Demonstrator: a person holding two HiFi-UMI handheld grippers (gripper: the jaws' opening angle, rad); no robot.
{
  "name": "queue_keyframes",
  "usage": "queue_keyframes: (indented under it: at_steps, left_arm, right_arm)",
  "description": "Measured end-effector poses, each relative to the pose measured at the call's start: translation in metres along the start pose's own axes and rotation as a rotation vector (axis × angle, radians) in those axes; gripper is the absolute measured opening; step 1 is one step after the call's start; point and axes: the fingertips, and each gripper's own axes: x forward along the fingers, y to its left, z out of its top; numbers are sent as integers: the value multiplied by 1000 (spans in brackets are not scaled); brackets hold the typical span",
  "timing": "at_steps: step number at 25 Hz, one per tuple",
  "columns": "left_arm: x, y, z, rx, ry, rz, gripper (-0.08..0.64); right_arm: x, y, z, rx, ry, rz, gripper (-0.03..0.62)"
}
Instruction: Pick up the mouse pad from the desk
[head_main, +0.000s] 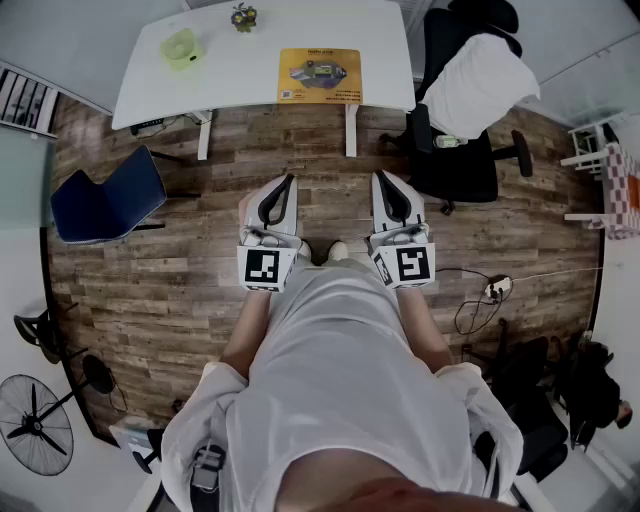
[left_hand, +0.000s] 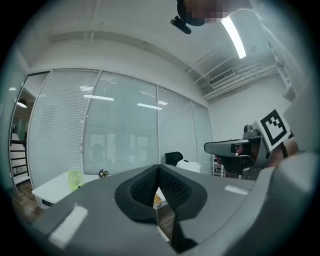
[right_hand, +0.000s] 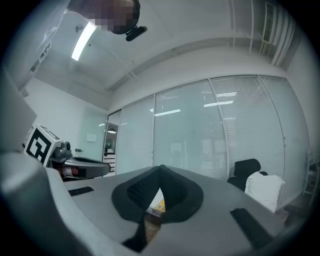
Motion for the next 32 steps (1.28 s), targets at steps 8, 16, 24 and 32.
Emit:
queue_keyframes:
  at_steps: [8,16,24,32]
  left_arm:
    - [5,6,0,20,22,32,-9]
    - [2,5,-24,-1,107,44,-9]
    - [13,22,-53,-31,175,83,-9]
    - [104,83,-42,19,73,117,-9]
  right_arm:
    - [-1,-16,-1,18,-20,2,1]
    - [3,-18,-69,92,140,49,3]
    - [15,-23,-103,118,215,61,3]
    - [91,-81,-79,38,89,-46,3]
